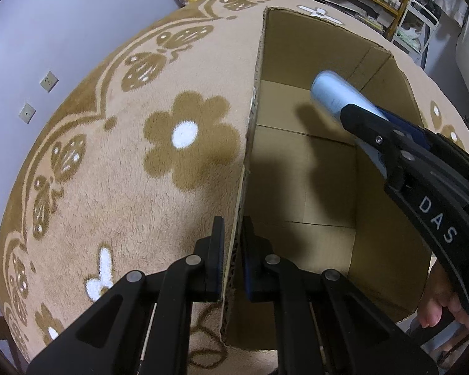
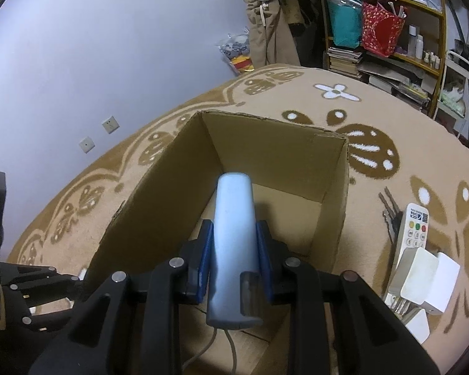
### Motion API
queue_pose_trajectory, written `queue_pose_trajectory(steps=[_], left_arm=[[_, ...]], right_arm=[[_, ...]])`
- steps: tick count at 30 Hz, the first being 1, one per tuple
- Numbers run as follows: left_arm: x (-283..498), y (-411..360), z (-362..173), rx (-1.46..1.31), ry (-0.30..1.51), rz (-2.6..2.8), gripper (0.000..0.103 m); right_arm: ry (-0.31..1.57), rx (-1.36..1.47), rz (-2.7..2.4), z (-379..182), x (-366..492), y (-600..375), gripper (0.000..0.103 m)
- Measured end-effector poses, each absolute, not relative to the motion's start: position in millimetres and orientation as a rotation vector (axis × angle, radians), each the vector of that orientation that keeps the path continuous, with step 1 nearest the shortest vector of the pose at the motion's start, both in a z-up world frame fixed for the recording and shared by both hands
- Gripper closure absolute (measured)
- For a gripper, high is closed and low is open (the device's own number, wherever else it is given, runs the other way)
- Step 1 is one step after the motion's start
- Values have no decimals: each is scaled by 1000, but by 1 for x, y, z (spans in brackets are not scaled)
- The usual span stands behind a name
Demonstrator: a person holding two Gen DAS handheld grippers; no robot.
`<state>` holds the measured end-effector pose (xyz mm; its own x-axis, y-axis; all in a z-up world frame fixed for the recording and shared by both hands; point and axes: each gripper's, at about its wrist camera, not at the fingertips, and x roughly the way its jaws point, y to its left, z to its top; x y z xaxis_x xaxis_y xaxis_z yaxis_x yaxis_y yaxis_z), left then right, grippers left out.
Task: Organize rigid objects
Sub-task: 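Carry the power bank into the box and open the right gripper, then move the right gripper back and grasp the green cartoon tin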
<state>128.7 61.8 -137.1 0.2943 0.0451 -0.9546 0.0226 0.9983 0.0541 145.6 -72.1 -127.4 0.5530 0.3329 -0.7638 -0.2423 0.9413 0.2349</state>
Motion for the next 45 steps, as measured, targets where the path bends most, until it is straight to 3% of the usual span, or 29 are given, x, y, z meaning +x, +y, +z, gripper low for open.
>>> queue_pose_trajectory(steps=[9,13,15,24,45], left_arm=[[127,57,-138,117,1267,25,93],[126,59,-138,103,1266,20,94],[126,60,-138,101,1267,18,94],[125,62,-138,100,1274,2,94],[123,63,-132,72,1254,-27,96]], right_arm=[[901,137,345,-110,140,-78,73],[863,155,326,-94,135,-88,41],[844,162,306,-86,132,-94,39],[857,177,170,-71,125,-137,6],[982,270,-73,-114,80,-221,6]])
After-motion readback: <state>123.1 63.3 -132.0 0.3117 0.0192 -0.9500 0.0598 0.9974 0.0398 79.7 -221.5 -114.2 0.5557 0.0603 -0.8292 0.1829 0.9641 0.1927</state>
